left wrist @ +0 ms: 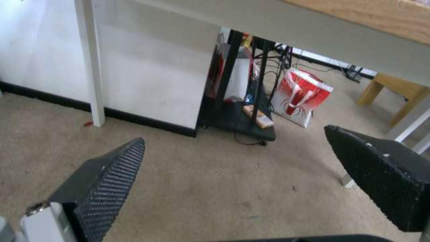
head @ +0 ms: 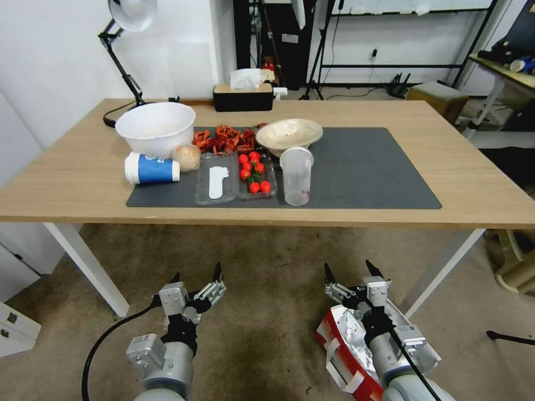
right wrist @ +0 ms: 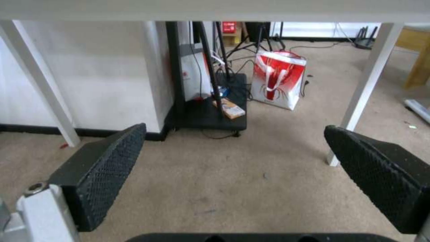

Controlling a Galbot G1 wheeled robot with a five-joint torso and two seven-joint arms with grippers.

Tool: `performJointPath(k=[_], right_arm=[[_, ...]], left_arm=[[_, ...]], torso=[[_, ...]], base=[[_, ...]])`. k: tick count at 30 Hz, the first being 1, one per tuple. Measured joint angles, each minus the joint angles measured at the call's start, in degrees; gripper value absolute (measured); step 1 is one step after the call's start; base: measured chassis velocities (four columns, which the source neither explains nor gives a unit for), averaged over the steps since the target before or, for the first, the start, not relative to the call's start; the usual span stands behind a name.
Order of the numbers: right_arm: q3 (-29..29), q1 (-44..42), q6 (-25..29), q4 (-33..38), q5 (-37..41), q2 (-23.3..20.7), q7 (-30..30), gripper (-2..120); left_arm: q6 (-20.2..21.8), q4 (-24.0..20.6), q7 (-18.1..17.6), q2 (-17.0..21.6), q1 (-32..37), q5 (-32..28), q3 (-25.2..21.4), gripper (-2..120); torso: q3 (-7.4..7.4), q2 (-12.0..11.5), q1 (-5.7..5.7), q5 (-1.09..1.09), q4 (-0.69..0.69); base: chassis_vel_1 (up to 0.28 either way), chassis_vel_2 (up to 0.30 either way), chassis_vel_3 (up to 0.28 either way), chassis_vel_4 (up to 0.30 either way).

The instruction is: Pick up the food delivery bag from the floor and place it on the table.

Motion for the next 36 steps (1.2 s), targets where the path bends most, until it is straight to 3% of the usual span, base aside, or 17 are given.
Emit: performJointPath(k=[36], right_arm=[[0.22,0.28,0.3,-0.42,0.8,-0.04,-0.06,100]], left_arm=[[-0.56,-0.01,0.56,-0.02,0.12,-0.04,-0.53,100]], torso=[[-5.19,-8.62,-3.42,0.0,0.0]], base=[[0.0,0.0,0.0,0.0]])
